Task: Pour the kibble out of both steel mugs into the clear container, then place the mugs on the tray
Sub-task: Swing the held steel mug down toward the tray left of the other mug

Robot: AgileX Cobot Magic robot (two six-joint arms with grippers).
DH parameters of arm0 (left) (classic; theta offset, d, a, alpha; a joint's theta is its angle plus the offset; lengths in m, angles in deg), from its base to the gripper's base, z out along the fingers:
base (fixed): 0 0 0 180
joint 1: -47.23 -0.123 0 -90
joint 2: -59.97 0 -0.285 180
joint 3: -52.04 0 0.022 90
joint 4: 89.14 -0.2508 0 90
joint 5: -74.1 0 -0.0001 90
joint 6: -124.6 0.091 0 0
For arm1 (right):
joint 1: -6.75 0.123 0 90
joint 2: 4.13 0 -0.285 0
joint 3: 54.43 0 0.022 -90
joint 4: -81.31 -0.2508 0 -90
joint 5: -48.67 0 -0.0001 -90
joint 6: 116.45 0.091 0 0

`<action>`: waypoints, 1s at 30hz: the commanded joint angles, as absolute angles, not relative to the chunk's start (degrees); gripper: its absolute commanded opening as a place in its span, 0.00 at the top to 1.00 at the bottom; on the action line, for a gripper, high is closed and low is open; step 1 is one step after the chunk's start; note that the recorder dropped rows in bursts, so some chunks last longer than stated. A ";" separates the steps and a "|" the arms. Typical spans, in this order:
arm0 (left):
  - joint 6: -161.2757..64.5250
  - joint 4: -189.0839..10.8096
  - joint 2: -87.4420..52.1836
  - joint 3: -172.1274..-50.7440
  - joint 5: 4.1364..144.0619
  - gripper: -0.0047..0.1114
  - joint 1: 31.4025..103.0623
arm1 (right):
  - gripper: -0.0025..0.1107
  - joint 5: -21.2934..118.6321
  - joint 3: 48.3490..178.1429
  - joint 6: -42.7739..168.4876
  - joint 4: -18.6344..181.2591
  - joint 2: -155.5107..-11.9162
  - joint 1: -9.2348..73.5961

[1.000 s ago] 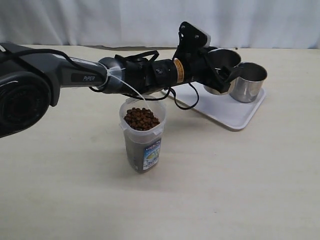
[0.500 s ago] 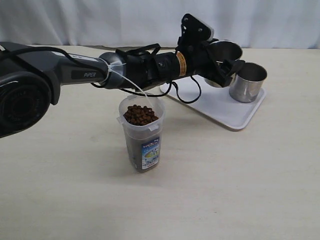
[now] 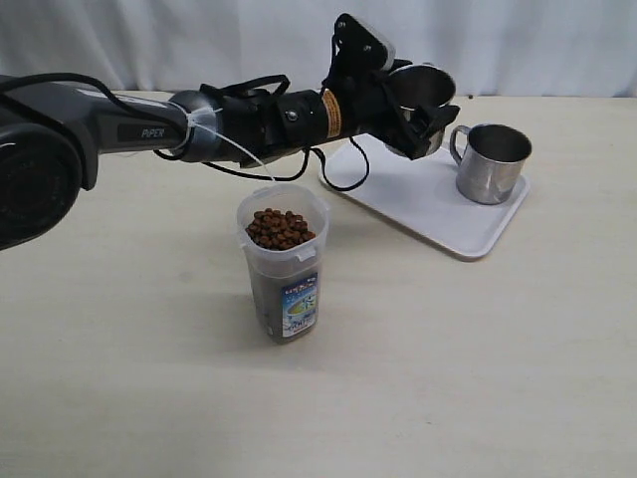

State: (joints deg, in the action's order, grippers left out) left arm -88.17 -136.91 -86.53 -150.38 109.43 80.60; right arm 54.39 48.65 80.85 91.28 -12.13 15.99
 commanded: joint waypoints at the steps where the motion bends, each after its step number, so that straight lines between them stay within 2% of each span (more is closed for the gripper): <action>1: -88.45 -136.73 -86.14 -151.00 111.50 0.96 80.56 | 0.93 54.56 48.35 80.82 91.20 -11.92 15.60; 30: -89.54 -140.38 -89.07 -151.00 124.95 0.96 78.06 | 0.93 54.56 48.35 80.82 91.20 -11.92 15.60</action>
